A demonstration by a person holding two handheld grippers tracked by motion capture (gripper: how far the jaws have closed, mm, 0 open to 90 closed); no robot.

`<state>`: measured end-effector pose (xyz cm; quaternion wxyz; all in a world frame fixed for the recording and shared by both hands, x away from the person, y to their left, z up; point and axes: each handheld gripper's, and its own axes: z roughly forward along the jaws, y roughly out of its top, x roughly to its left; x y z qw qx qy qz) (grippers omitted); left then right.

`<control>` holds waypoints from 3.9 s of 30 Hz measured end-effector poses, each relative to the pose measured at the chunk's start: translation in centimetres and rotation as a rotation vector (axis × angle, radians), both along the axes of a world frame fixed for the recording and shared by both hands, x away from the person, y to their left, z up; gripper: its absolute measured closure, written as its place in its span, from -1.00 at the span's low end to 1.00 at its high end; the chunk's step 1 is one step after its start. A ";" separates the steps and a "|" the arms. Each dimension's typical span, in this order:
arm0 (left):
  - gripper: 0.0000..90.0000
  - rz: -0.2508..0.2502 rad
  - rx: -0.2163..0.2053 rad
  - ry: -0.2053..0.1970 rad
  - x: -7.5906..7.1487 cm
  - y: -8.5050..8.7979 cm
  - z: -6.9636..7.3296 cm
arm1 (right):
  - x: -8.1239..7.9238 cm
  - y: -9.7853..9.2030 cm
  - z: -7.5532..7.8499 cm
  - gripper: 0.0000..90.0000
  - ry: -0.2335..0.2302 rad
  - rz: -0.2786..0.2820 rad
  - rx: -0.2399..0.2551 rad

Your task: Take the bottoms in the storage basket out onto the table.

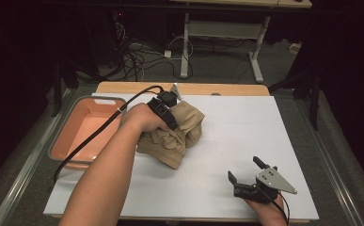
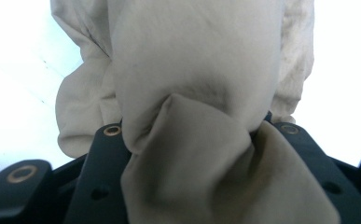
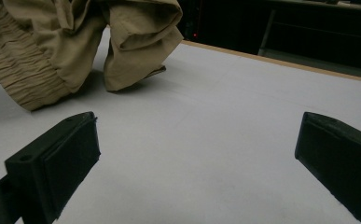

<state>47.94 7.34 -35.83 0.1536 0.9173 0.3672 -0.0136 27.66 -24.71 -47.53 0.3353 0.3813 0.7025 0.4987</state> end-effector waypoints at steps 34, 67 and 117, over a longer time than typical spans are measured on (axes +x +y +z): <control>-0.21 0.020 -0.083 -0.198 0.9 0.9 -9.5 | 0.2 0.5 -0.2 -0.98 -0.003 0.022 -0.009; -1.00 0.088 -0.249 -0.365 -1.4 3.4 -9.6 | 0.2 0.4 -0.2 -0.98 -0.002 0.021 -0.007; -1.00 0.110 -0.631 -0.644 -17.3 10.2 -13.1 | -0.1 0.8 0.0 -0.99 -0.018 0.033 0.002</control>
